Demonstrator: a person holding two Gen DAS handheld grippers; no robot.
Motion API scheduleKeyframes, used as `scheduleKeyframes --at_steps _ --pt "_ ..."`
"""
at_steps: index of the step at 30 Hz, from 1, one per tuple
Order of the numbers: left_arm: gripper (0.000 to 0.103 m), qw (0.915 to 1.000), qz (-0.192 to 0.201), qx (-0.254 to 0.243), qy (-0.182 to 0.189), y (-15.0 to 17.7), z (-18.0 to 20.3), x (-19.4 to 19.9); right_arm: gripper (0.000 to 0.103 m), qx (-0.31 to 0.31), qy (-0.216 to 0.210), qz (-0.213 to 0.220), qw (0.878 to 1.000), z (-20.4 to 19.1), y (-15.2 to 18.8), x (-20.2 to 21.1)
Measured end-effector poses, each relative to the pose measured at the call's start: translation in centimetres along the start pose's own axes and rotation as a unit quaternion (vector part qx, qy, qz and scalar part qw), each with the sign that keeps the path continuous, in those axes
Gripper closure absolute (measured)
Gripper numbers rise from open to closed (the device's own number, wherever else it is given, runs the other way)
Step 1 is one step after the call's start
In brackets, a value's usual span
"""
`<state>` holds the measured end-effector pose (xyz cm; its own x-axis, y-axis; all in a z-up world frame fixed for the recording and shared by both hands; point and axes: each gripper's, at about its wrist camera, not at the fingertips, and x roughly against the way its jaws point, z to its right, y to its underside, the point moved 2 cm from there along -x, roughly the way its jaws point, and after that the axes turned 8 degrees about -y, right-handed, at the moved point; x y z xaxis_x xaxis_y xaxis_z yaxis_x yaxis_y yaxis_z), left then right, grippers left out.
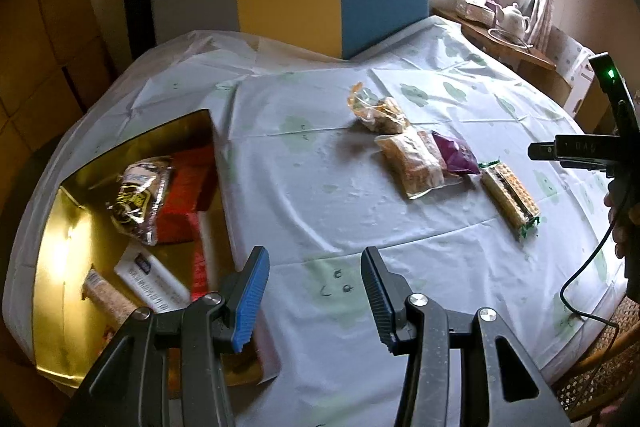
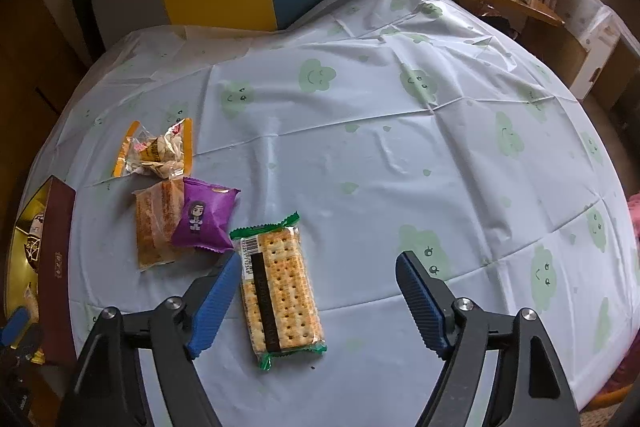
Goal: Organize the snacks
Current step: 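Withdraw both tools from the tray toward the remaining snacks on the cloth, then grasp the clear bag of pastry with the left tool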
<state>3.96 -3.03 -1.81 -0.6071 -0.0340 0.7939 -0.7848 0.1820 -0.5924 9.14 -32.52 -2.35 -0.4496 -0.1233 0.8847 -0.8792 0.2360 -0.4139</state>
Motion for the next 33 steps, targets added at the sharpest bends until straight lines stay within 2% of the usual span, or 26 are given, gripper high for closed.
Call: scheduleKeyframes --at_steps 9,14,15,17,20,27,33 --pt "0.054 0.9992 -0.018 -0.005 0.035 -2.0 2.7 -1.9 0.021 -0.002 -0.001 0.001 1.000 0.0 0.0 0.1" --pt "0.054 0.9979 -0.017 -0.050 0.038 -3.3 5.2 -3.4 0.021 -0.005 -0.006 0.004 1.000 0.0 -0.1 0.2" --pt "0.053 0.9974 -0.020 -0.056 0.040 -3.6 5.5 -3.8 0.021 -0.007 -0.009 0.005 1.000 0.0 -0.1 0.3" --pt "0.040 0.9956 -0.041 -0.062 0.056 -4.4 6.3 -5.1 0.020 -0.011 -0.010 0.005 1.000 0.1 -0.1 0.4" --pt "0.040 0.9940 -0.064 -0.033 0.082 -5.6 6.8 -6.7 0.020 -0.013 -0.013 0.005 1.000 0.1 -0.2 0.4" --pt "0.040 0.9941 -0.073 0.009 0.080 -8.5 8.6 -9.5 0.019 -0.020 -0.023 0.006 1.000 0.2 -0.3 0.5" --pt "0.027 0.9943 -0.084 0.010 0.064 -9.6 10.8 -11.9 0.019 -0.027 -0.030 0.007 0.999 0.4 -0.3 0.6"
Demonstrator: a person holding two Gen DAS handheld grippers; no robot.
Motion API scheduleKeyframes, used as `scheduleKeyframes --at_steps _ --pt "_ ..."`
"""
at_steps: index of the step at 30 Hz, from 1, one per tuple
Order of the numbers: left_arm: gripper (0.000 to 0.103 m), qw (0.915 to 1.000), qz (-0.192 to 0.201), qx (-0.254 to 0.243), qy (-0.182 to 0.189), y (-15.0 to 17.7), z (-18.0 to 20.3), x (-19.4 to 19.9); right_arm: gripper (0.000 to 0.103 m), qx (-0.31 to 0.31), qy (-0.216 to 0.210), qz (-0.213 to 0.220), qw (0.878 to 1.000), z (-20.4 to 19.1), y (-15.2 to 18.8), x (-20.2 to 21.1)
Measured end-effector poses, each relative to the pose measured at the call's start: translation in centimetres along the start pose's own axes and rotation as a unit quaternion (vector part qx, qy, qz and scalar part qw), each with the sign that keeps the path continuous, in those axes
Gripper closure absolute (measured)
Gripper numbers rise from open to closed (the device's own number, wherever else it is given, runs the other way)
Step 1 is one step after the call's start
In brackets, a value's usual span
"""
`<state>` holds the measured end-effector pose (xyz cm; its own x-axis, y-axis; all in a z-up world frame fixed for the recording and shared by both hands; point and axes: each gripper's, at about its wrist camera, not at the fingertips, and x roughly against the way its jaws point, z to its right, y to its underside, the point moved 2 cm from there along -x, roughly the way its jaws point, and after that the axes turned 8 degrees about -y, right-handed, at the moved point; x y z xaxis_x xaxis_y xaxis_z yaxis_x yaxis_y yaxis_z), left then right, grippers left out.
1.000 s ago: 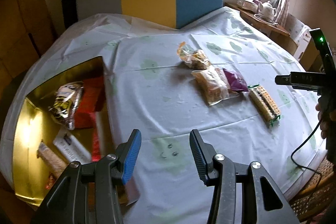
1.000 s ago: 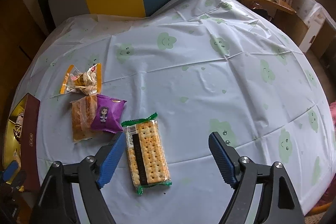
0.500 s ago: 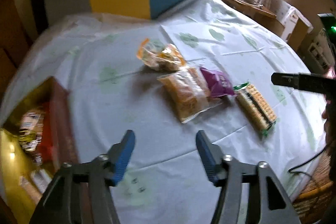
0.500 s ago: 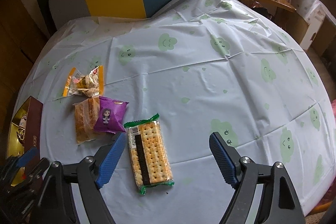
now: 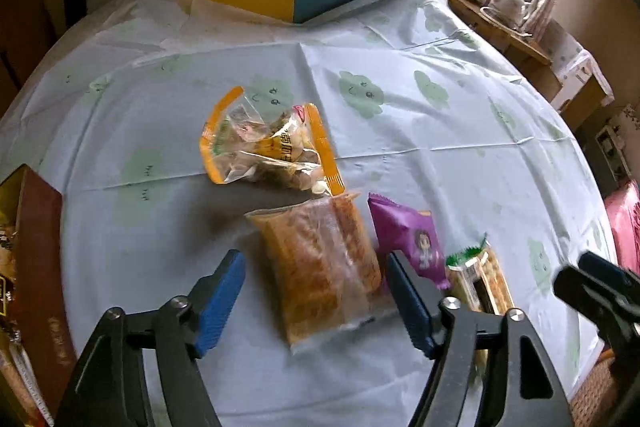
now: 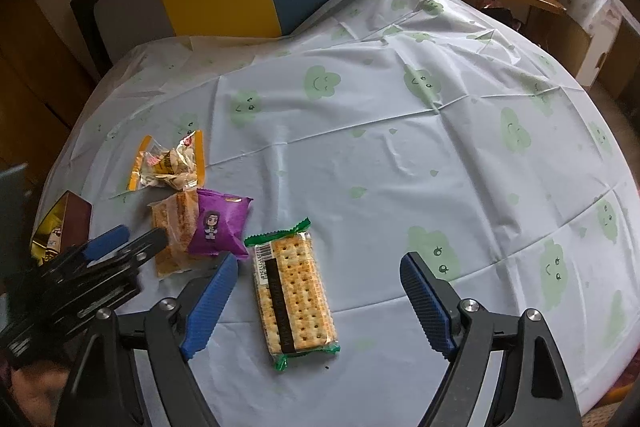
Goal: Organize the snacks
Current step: 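Grasp the clear bag of pastry with the left tool, then lift the clear pastry bag with left tool while right tool grasps the purple packet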
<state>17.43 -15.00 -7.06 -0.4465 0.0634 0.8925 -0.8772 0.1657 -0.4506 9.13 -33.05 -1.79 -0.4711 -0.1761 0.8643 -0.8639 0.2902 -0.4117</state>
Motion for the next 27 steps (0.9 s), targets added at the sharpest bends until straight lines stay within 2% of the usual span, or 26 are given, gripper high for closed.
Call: scheduleKeyframes --at_steps 4,6,7,8,12,16,22,25,27 --pt "0.026 0.9998 -0.008 0.010 -0.017 -0.6 0.2 -1.9 0.018 -0.010 -0.002 0.000 1.000 0.3 0.0 -0.1" --pt "0.026 0.9996 -0.015 0.023 -0.006 -0.7 -0.2 -2.8 0.018 -0.014 -0.002 -0.002 1.000 0.5 -0.1 -0.1" --pt "0.027 0.9996 -0.014 0.024 -0.003 -0.7 -0.2 -2.9 0.018 -0.015 -0.003 -0.003 1.000 0.5 -0.1 -0.2" --pt "0.040 0.9998 -0.002 0.020 -0.001 -0.6 -0.3 -2.6 0.018 -0.015 -0.002 -0.003 1.000 0.5 -0.1 -0.2" --pt "0.042 0.9997 0.003 0.022 0.012 0.4 -1.5 -1.7 0.018 -0.016 -0.003 -0.005 1.000 0.6 -0.1 -0.4" --pt "0.042 0.9998 0.016 0.007 0.004 2.4 -2.8 0.1 0.018 -0.022 -0.001 -0.006 1.000 1.0 -0.1 -0.4" --pt "0.042 0.9983 0.048 -0.026 -0.018 7.2 -4.9 3.4 0.018 -0.016 0.008 -0.014 1.000 1.0 0.1 -0.8" --pt "0.042 0.9983 0.052 -0.019 -0.017 10.0 -5.8 3.7 0.018 -0.010 0.006 -0.014 1.000 0.8 0.2 -0.9" --pt "0.041 0.9980 0.062 -0.009 -0.009 10.5 -6.0 3.7 0.018 -0.005 0.002 -0.012 1.000 0.6 0.3 -0.9"
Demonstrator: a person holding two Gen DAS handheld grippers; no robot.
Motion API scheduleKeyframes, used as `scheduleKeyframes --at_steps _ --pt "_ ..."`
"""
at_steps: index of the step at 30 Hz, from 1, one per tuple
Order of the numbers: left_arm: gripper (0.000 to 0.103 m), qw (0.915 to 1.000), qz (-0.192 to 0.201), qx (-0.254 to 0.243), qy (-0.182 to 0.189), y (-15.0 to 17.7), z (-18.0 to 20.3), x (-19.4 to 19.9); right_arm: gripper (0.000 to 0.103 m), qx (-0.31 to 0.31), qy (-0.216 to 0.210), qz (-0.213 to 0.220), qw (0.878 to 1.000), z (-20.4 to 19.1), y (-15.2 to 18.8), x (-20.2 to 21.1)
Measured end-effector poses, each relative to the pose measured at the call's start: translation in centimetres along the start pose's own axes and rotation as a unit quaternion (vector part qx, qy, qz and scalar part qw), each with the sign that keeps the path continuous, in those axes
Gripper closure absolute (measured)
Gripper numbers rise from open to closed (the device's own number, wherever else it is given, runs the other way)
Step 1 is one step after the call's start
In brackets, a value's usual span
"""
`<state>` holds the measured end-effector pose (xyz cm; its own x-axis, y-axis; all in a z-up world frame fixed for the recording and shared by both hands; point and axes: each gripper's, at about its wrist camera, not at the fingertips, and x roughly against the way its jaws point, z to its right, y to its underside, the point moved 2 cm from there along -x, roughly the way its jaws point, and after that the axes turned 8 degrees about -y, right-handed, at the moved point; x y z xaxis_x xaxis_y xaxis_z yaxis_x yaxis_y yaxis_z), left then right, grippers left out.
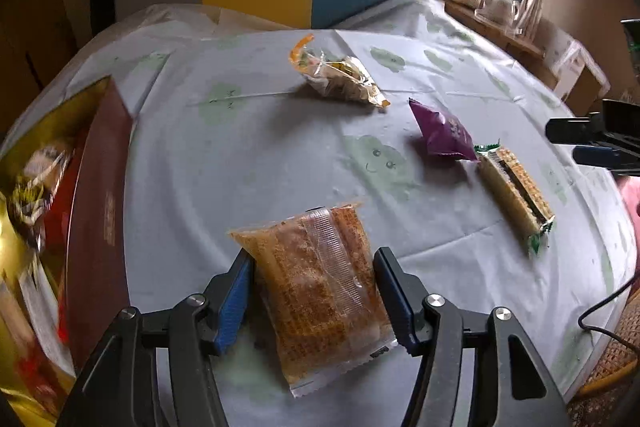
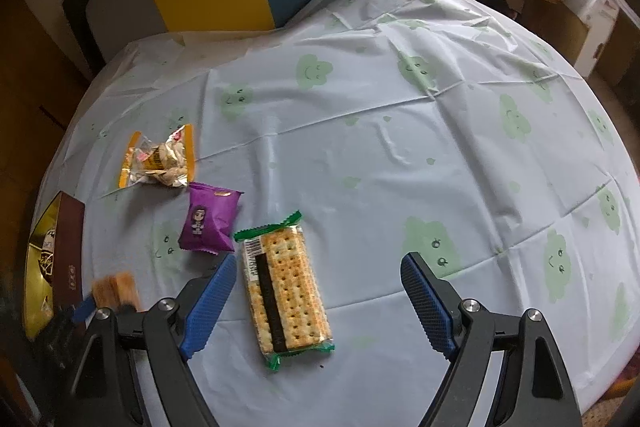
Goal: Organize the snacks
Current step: 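Lift the clear pastry bag with left tool while right tool grasps the purple packet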
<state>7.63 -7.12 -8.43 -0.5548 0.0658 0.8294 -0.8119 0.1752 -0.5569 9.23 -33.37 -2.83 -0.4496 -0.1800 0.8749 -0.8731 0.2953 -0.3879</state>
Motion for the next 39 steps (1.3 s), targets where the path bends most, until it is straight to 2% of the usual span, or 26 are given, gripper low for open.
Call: scheduleKeyframes --at_steps 6,9,14,20,24,26,28,31,34,39 --pt "0.040 0.9997 0.022 -0.014 -0.001 1.0 0.3 -0.2 0.019 0.030 -0.022 0.005 0.999 -1.5 0.2 -0.2" --pt "0.040 0.9996 0.027 -0.009 0.006 1.2 0.0 -0.1 0.030 0.047 -0.040 0.002 0.998 -2.5 0.4 -0.4" --pt "0.041 0.9993 0.035 -0.009 0.009 1.5 -0.2 0.0 0.033 0.043 -0.073 -0.022 0.996 -4.4 0.2 -1.6" --pt "0.041 0.9991 0.039 -0.006 0.014 1.6 -0.2 0.1 0.033 0.028 -0.080 -0.050 0.995 -6.4 -1.5 -5.3" --pt "0.041 0.9990 0.041 -0.003 0.016 1.7 -0.3 0.1 0.034 0.025 -0.058 -0.069 0.996 -7.4 -2.3 -8.7" --pt "0.041 0.9990 0.041 -0.003 0.018 1.7 -0.4 0.1 0.061 0.046 -0.059 -0.080 0.994 -8.2 -2.3 -9.8" --pt "0.041 0.9989 0.042 -0.002 0.019 1.7 -0.4 0.1 0.065 0.073 -0.045 -0.077 0.993 -9.1 -2.1 -9.8" --pt "0.041 0.9988 0.044 -0.002 0.020 1.8 -0.5 0.1 0.065 0.109 -0.068 -0.075 0.989 -10.5 -1.2 -8.3" --pt "0.041 0.9988 0.045 -0.002 0.020 1.8 -0.4 0.1 0.065 0.159 -0.081 -0.089 0.980 -11.7 1.1 -6.6" --pt "0.041 0.9988 0.045 -0.004 0.017 1.8 -0.3 0.1 0.065 0.199 -0.069 -0.122 0.970 -11.3 5.3 -5.7"
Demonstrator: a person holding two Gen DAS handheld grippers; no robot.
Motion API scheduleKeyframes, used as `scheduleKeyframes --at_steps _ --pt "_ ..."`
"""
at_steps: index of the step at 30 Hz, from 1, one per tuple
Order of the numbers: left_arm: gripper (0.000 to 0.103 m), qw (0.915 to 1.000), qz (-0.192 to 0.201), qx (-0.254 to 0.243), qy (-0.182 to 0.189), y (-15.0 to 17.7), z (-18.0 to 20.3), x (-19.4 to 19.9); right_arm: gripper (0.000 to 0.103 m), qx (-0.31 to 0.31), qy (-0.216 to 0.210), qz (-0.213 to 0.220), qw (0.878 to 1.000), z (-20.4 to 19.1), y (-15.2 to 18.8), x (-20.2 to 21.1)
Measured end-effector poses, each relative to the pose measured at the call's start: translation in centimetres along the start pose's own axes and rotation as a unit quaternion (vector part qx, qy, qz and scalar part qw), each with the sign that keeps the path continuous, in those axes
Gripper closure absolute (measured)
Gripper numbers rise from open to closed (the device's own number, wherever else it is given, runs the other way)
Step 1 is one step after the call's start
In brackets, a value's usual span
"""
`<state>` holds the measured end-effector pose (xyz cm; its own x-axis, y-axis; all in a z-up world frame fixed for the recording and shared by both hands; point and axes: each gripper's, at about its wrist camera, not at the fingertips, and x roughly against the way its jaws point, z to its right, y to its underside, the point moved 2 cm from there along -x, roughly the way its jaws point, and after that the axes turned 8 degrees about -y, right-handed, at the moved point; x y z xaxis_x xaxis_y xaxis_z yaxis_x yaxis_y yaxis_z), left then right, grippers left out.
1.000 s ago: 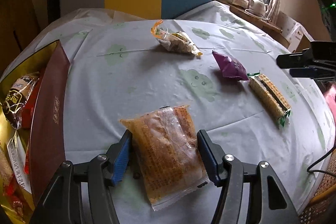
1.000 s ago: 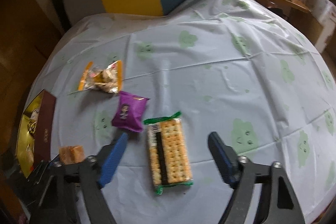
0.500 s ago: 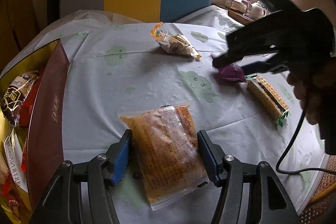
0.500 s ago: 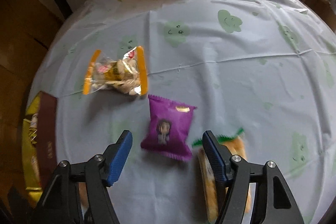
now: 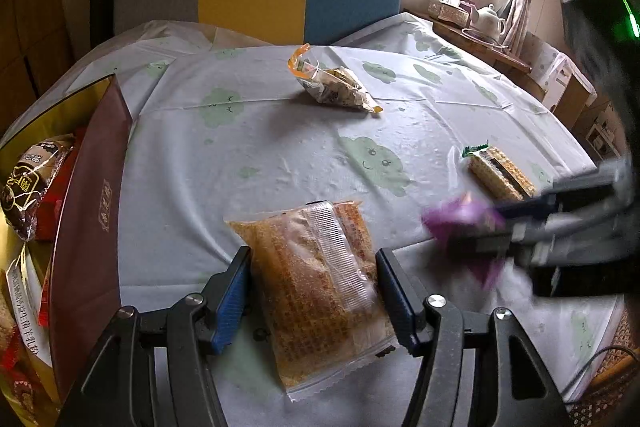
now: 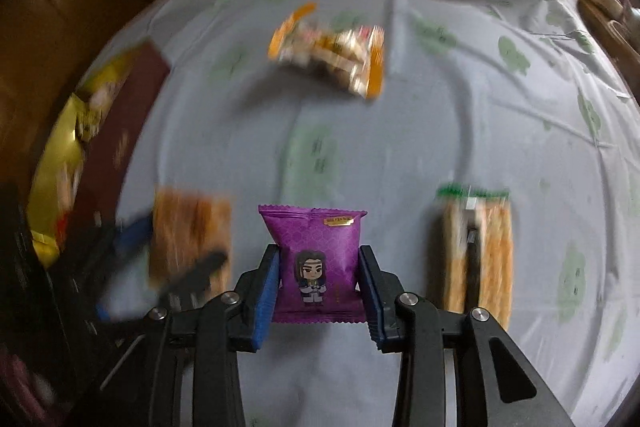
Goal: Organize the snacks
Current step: 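Lift the clear pastry bag with left tool while right tool grasps the purple packet, then drop the clear pastry bag into the gold tray with the left tool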
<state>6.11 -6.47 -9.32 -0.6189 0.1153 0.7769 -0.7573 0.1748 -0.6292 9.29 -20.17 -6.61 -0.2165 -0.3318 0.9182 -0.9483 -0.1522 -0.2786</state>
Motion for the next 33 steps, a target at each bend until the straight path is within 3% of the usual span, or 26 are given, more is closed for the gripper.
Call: scheduleKeyframes --at_steps 11,22,28,33 --pt "0.042 0.9994 -0.033 0.010 0.003 -0.3 -0.6 1.4 0.063 0.046 0.018 -0.014 0.999 -0.6 2.9 -1.6" --pt "0.042 0.9991 0.020 0.032 0.019 -1.9 -3.0 7.8 0.063 0.072 0.037 -0.011 0.997 -2.3 3.4 -2.3" --pt "0.042 0.9944 0.046 0.094 -0.015 -2.6 -9.3 10.9 0.063 0.084 0.046 -0.009 0.995 -3.0 3.6 -2.2" --pt "0.042 0.9762 0.052 0.192 -0.086 -1.5 -18.5 13.1 0.063 0.093 0.053 -0.008 0.994 -3.4 3.7 -2.3"
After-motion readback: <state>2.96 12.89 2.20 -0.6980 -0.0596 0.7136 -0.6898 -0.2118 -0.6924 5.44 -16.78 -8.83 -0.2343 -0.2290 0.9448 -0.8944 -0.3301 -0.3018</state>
